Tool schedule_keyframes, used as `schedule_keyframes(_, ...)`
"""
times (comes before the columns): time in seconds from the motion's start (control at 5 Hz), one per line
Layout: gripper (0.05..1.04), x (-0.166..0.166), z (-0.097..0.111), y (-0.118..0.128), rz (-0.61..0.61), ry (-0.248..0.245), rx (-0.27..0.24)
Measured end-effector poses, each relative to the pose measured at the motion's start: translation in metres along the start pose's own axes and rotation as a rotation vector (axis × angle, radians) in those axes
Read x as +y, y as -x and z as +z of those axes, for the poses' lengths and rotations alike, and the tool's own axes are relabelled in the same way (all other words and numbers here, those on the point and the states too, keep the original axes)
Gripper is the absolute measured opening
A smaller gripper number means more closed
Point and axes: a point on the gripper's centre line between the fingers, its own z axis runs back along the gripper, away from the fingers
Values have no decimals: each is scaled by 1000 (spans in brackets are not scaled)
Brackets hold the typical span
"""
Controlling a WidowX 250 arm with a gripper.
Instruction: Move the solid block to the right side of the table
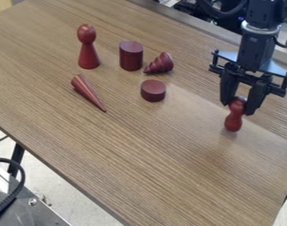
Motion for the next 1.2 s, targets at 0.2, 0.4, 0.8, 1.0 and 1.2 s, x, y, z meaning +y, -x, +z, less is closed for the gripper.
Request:
schedule_keyframes(0.2,525,0,-3,1,0,3,8)
schedule_keyframes(0.4,610,1,-5,1,-2,1,15)
schedule_keyframes(0.8,1005,1,-6,0,2,1,12)
schedule_keyframes(1.0,1000,6,5,5,69,16,-39)
schedule_keyframes(1.2,1000,12,38,9,151,39,-144)
